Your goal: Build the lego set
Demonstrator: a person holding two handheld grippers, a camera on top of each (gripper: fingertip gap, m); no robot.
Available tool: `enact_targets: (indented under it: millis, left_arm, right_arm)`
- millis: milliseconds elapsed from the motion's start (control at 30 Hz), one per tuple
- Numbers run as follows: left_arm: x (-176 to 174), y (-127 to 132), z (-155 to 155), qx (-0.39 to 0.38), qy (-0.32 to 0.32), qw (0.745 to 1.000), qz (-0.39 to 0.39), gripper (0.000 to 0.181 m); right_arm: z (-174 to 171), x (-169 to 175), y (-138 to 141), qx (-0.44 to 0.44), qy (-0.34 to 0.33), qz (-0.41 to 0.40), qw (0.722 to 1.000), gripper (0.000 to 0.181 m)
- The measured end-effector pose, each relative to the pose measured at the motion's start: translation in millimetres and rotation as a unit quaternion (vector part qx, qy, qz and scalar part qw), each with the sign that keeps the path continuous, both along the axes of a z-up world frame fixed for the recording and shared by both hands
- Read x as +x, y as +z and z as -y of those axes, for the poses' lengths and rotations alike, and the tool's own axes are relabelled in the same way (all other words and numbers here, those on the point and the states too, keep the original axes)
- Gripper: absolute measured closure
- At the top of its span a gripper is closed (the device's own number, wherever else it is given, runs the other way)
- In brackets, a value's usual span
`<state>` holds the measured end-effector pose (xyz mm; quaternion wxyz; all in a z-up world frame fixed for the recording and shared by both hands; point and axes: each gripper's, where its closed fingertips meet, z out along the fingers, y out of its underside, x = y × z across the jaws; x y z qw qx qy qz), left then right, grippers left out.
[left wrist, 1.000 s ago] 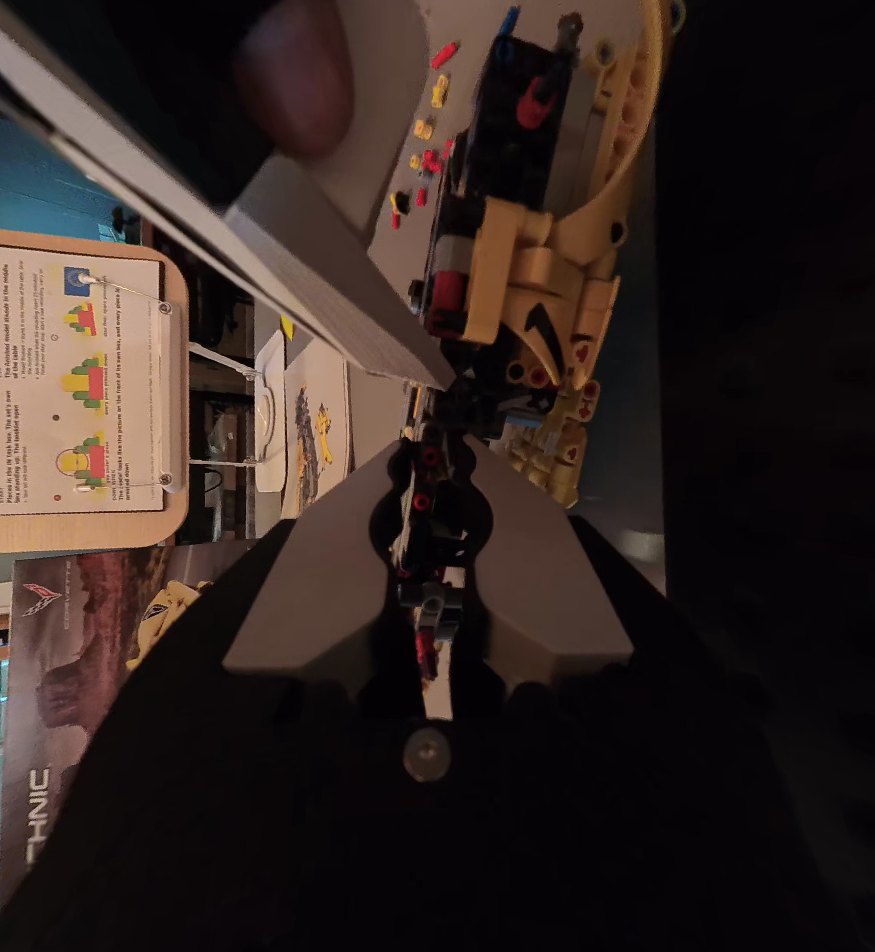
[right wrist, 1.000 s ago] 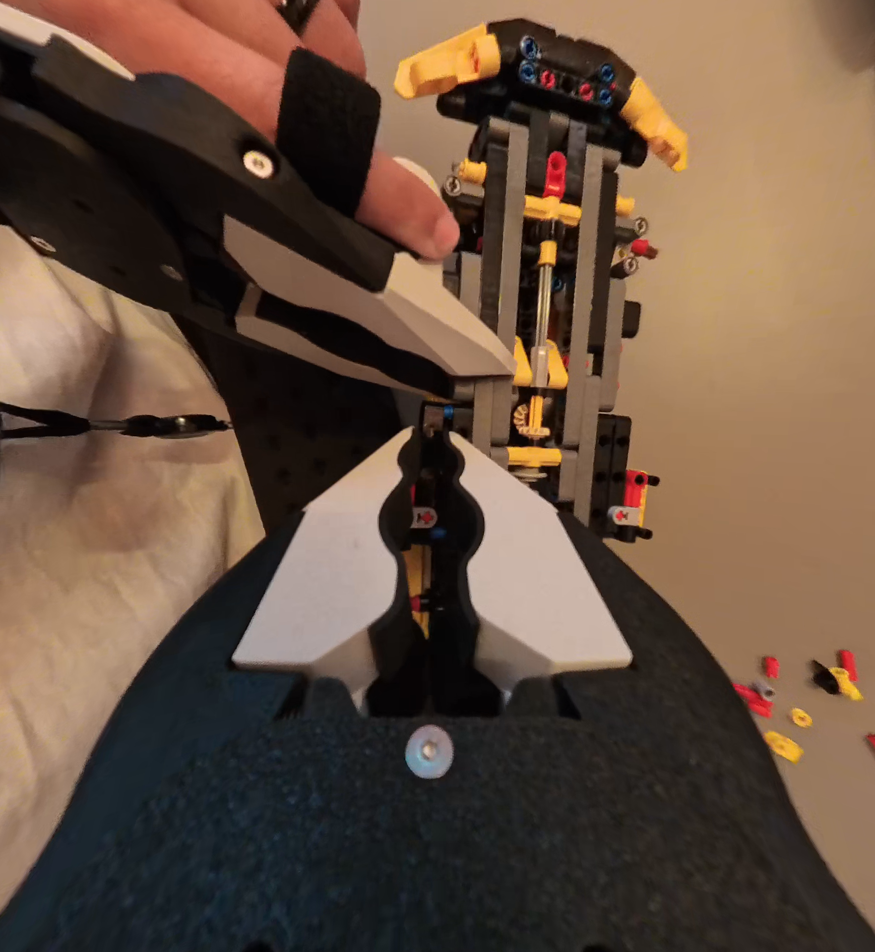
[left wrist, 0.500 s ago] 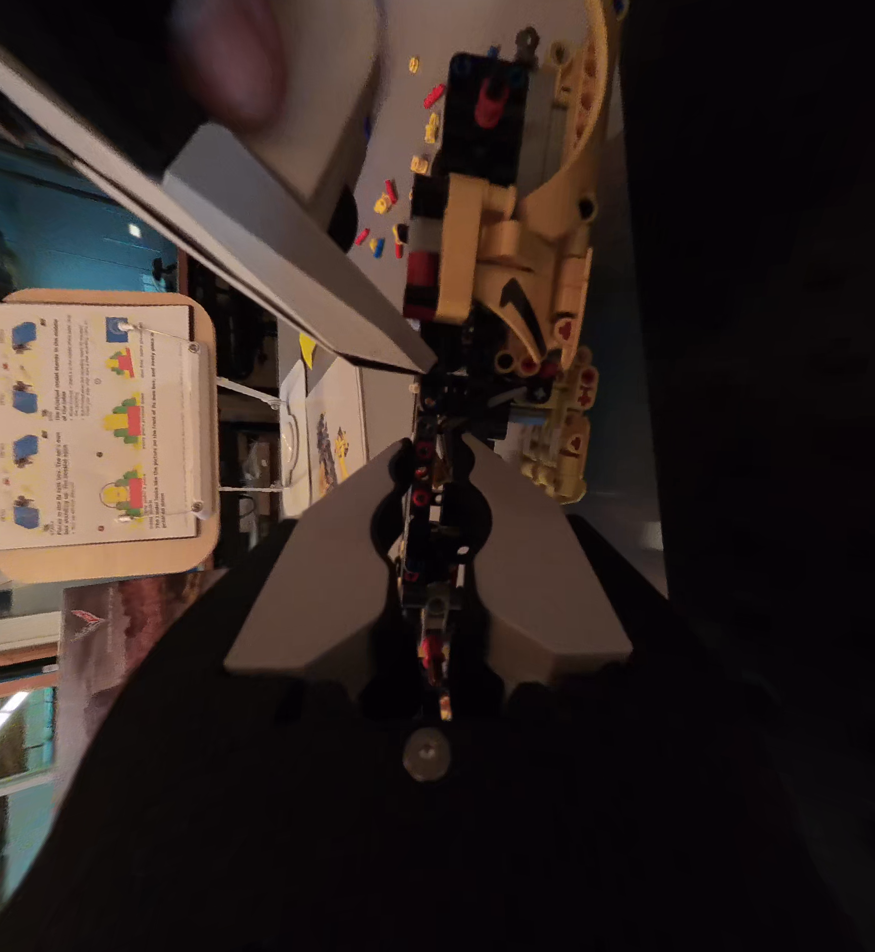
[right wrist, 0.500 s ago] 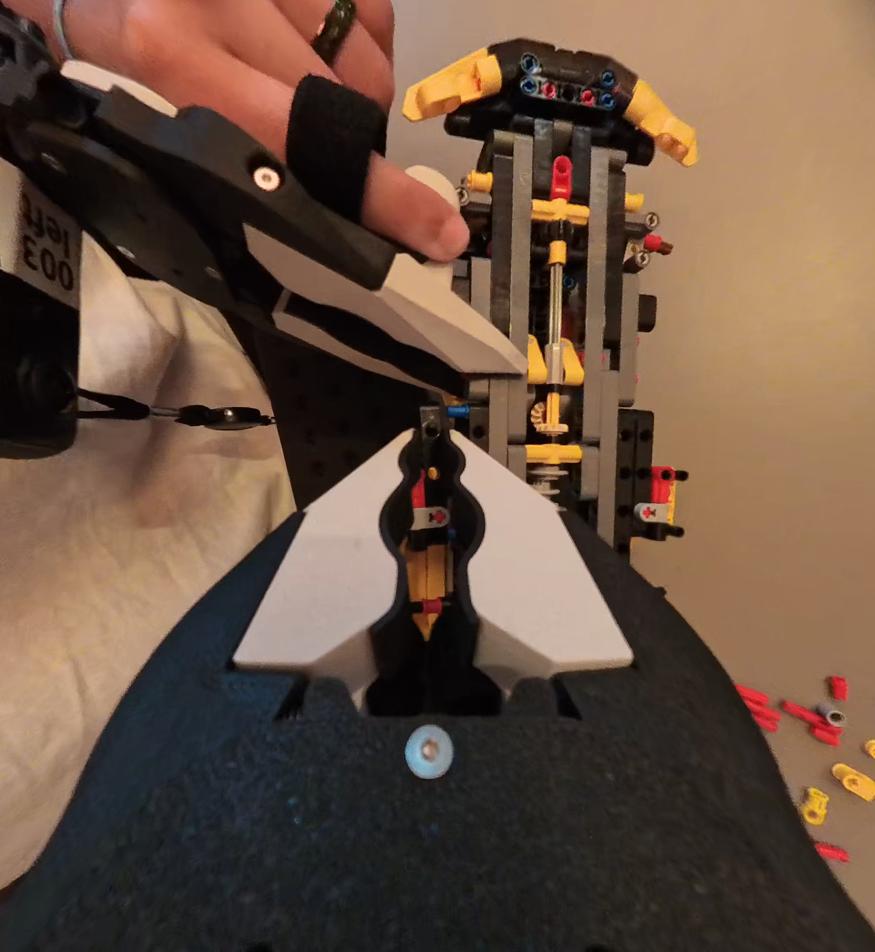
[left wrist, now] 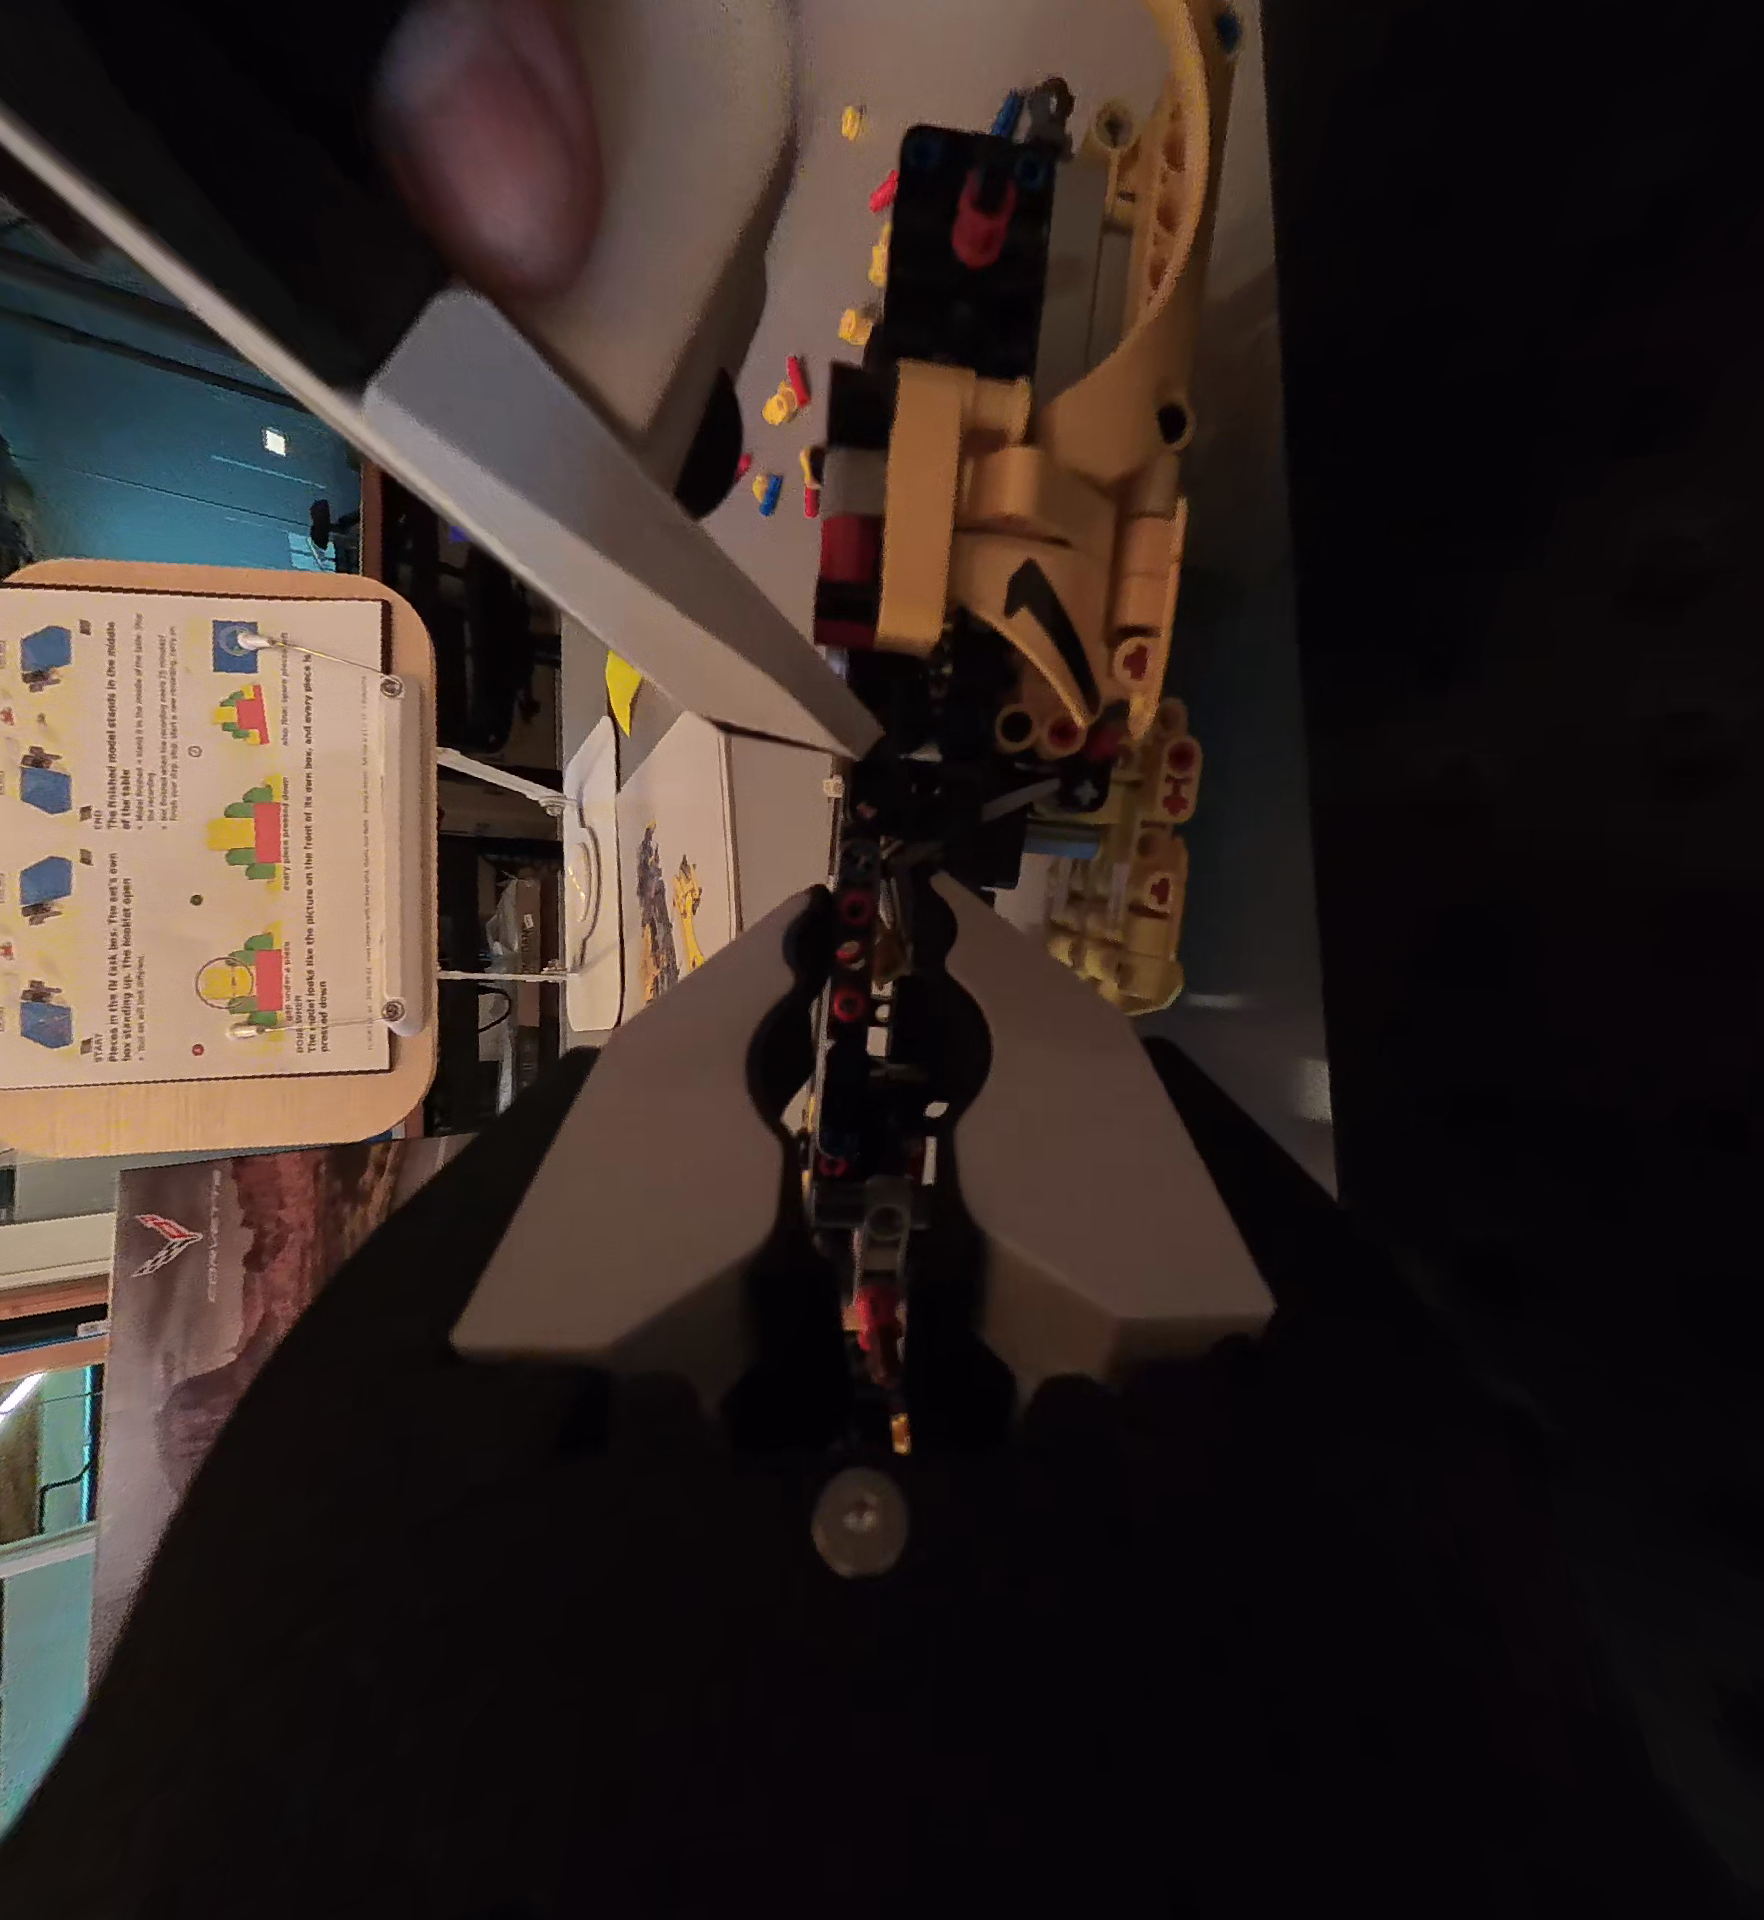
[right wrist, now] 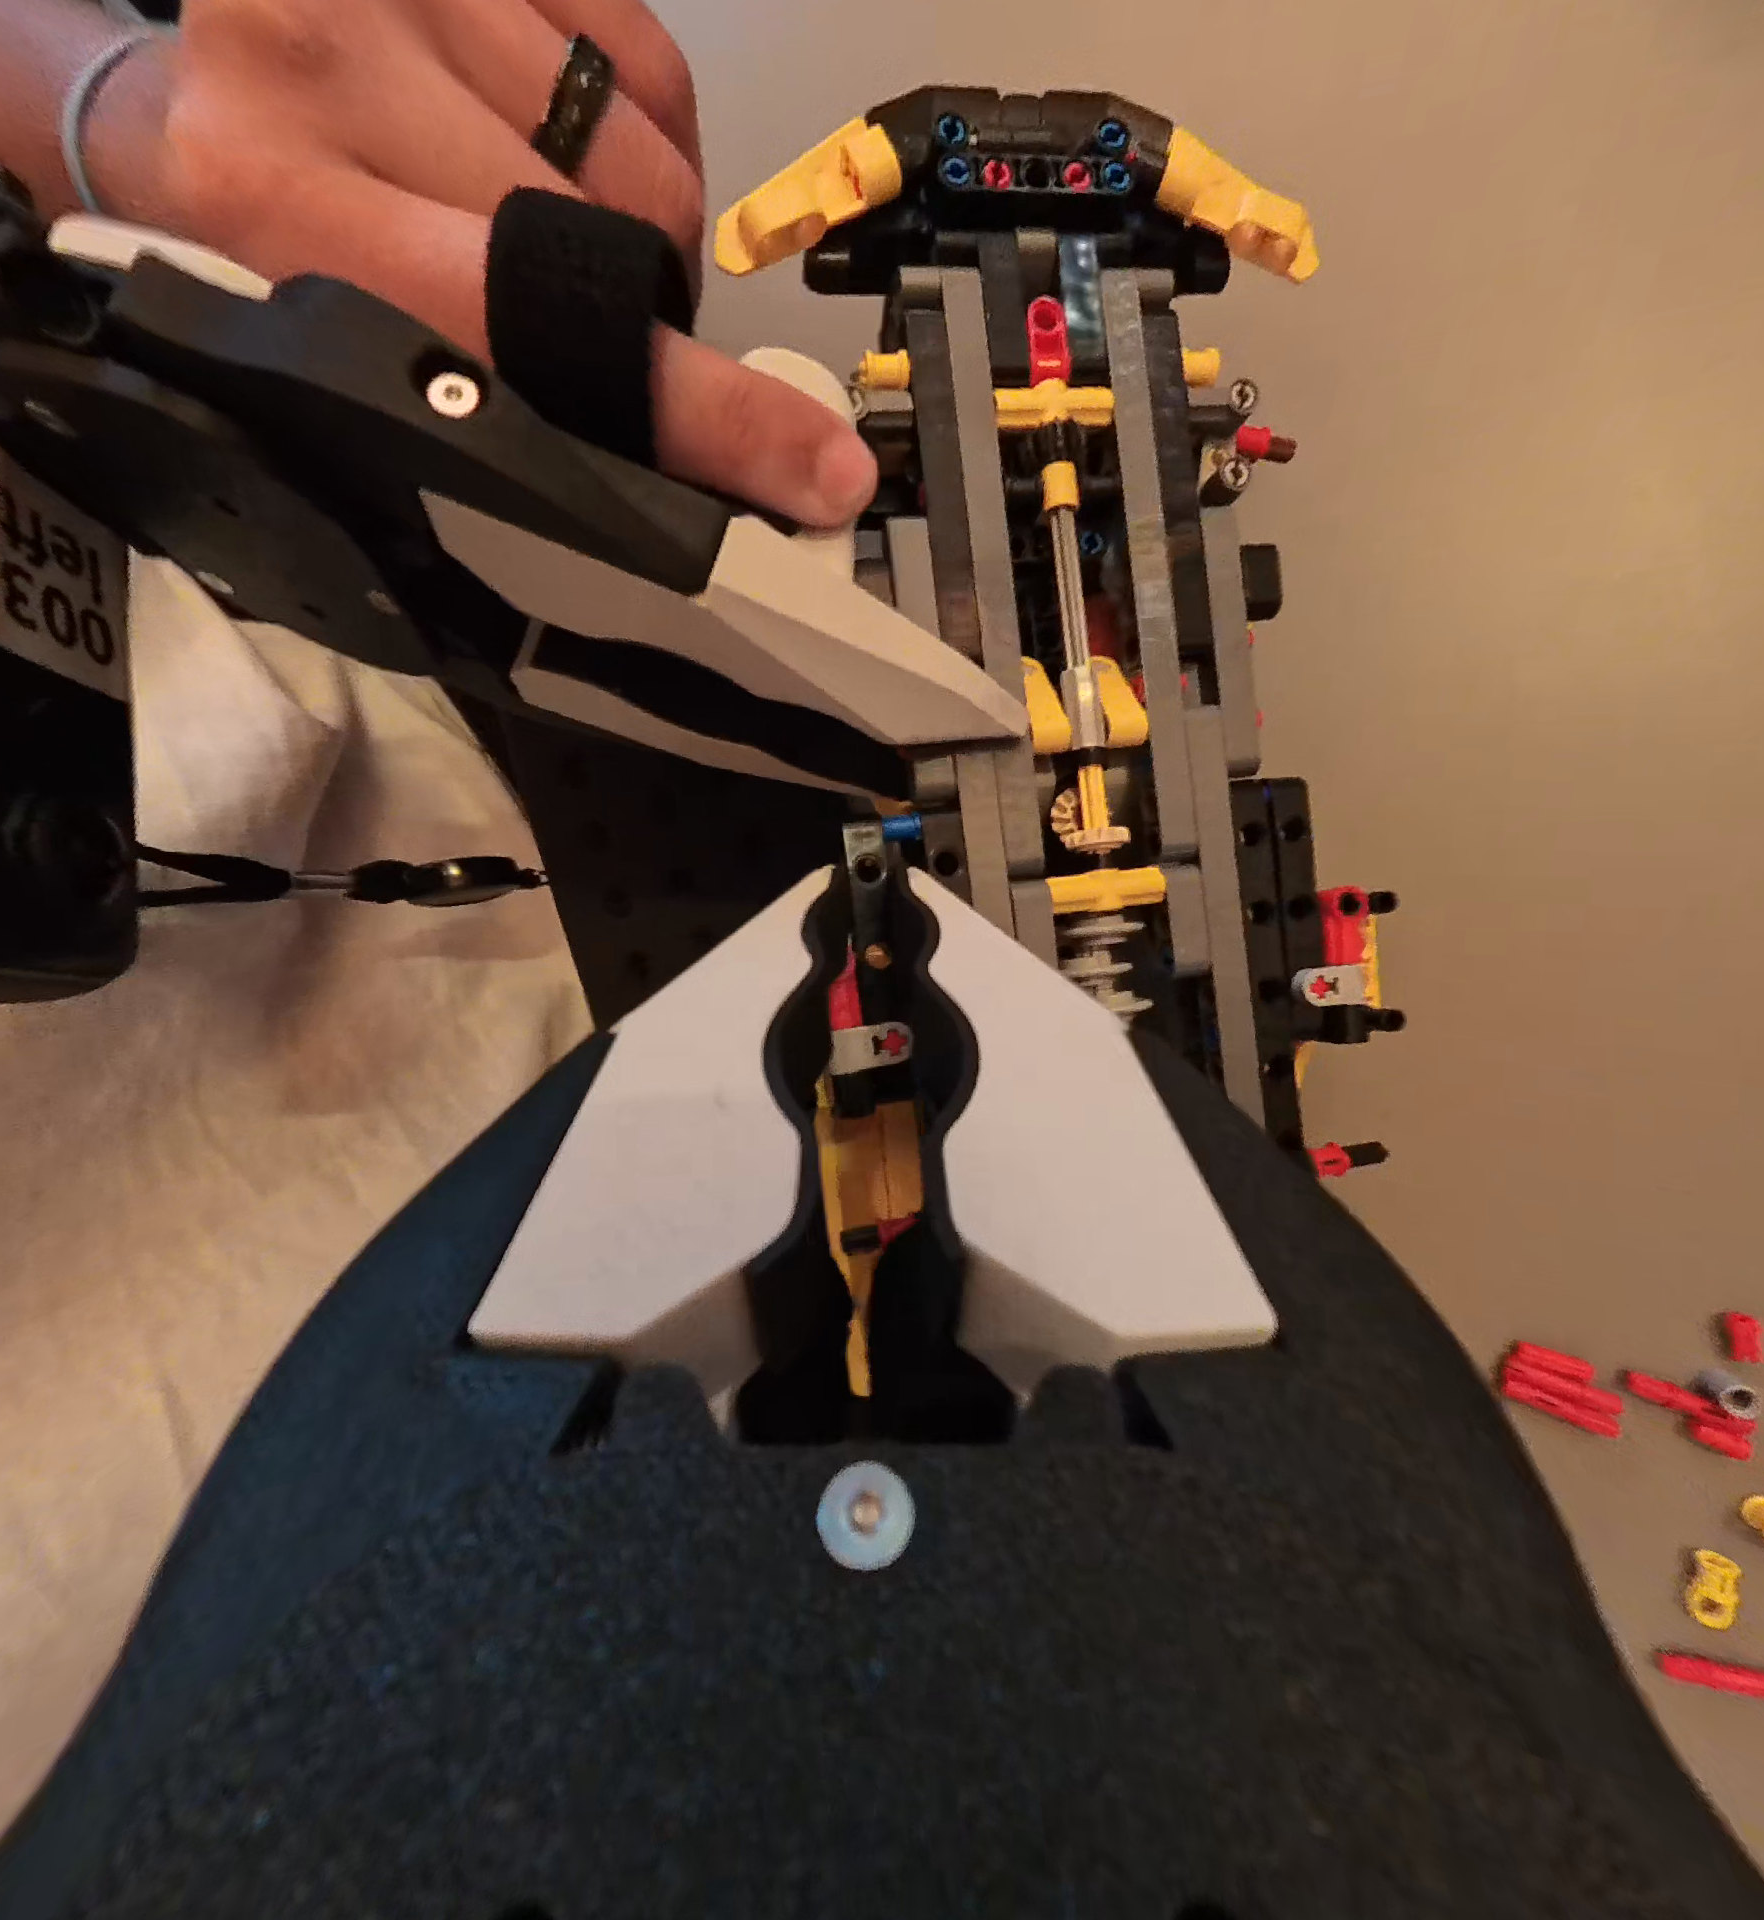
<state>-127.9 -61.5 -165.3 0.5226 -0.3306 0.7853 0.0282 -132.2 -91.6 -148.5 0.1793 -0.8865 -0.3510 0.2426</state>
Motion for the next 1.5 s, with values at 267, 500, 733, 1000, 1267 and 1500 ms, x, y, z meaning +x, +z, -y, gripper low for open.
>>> enact_targets:
  millis: [267,500,733,1000,1267,1500]
  left_arm:
    - [-2,0,0,-0.007,-0.003,1.0,0.0,0.166]
    - [-1,0,0,-0.011,-0.002,1.0,-0.001,0.166]
    - [-1,0,2,-0.022,-0.001,1.0,0.004,0.166]
    - [0,0,0,-0.045,0.005,0.999,0.003,0.166]
    - [4,1,0,-0.055,0.018,0.998,-0.001,0.167]
    - [5,0,2,-0.059,0.028,0.998,-0.003,0.166]
  right_arm:
    - [11,29,21,0.083,0.016,-0.019,0.996,0.122]
    - [12,18,4,0.038,-0.046,-0.108,0.992,0.118]
    - [19,20,-9,0.03,-0.033,-0.104,0.994,0.129]
    - [25,17,14,0.242,0.031,0.001,0.97,0.129]
    - [24,21,9,0.306,0.009,0.063,0.95,0.158]
    - [28,19,7,0.261,-0.019,0.038,0.964,0.161]
